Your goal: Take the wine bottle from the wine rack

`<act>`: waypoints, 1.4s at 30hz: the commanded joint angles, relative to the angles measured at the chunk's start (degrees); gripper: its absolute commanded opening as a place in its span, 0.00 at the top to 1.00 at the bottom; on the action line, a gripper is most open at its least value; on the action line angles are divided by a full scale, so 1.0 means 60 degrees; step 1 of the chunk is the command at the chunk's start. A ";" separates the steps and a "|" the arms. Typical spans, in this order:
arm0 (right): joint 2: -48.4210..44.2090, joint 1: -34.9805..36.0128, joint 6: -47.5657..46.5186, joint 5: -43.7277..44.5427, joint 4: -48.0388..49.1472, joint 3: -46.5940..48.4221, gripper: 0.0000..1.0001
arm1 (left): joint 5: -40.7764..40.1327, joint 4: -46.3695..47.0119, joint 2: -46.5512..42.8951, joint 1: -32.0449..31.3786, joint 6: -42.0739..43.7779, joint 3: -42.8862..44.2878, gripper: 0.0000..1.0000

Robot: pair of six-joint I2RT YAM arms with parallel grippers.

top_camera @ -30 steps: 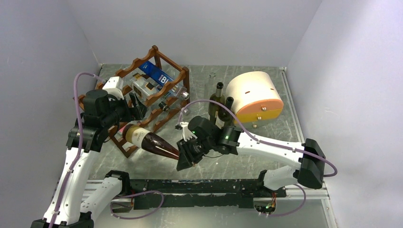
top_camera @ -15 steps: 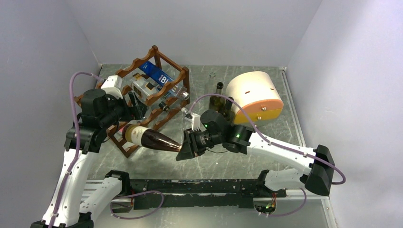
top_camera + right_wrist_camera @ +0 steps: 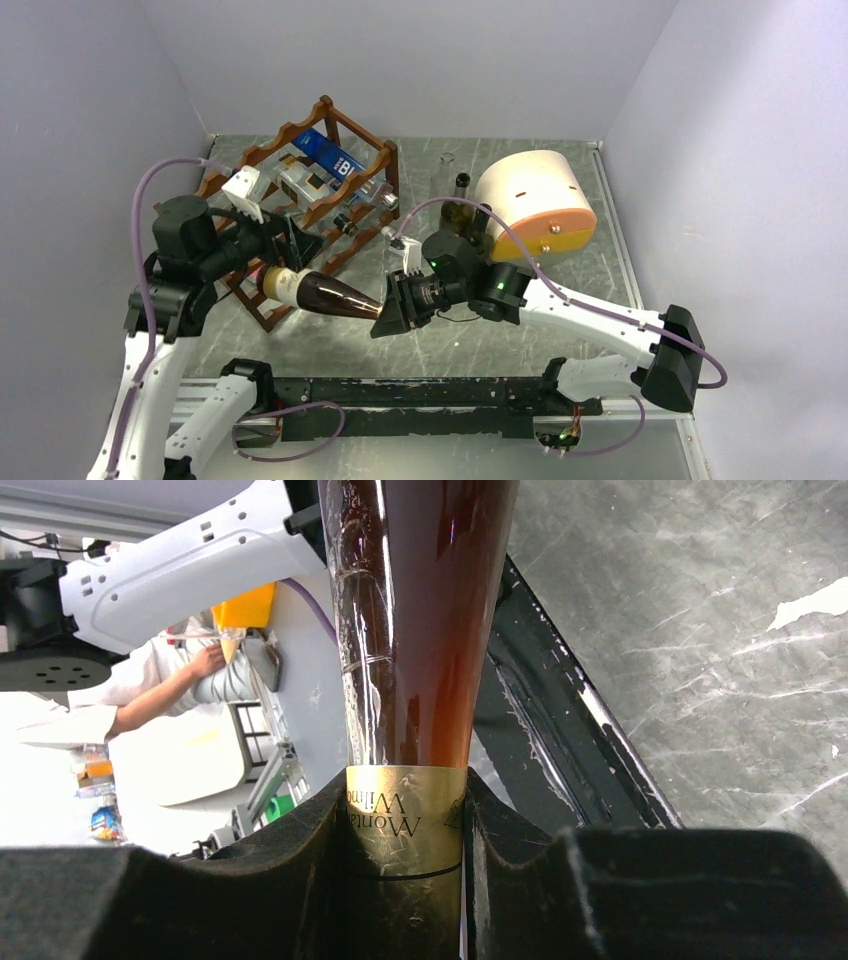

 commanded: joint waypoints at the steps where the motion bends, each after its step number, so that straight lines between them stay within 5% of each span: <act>1: -0.0071 -0.0194 -0.0209 0.0468 0.1793 0.0553 1.00 | 0.2168 0.0680 -0.0827 -0.0034 0.2241 0.0272 0.02; 7: 0.0258 -0.0226 -0.0131 0.0274 0.1947 0.0689 1.00 | 0.2984 -0.0021 -0.1863 -0.0370 0.5724 -0.0250 0.18; 12: 0.0364 -0.0301 -0.0295 0.0108 0.1738 0.0914 1.00 | 0.4918 -0.1074 -0.2357 -0.0510 0.9253 -0.1232 0.16; 16: 0.0332 -0.0443 -0.0294 -0.0100 0.1758 0.0923 1.00 | 0.5365 -0.1502 -0.1773 -0.1283 0.9671 -0.1405 0.12; 27: 0.0386 -0.0481 -0.0348 -0.0059 0.1684 0.0985 1.00 | 0.3749 -0.0412 -0.0750 -0.3240 1.0001 -0.1776 0.12; 42: 0.0521 -0.0480 -0.0436 0.0022 0.1344 0.1233 1.00 | -0.0416 -0.0700 0.1163 -0.5965 0.9332 -0.1338 0.19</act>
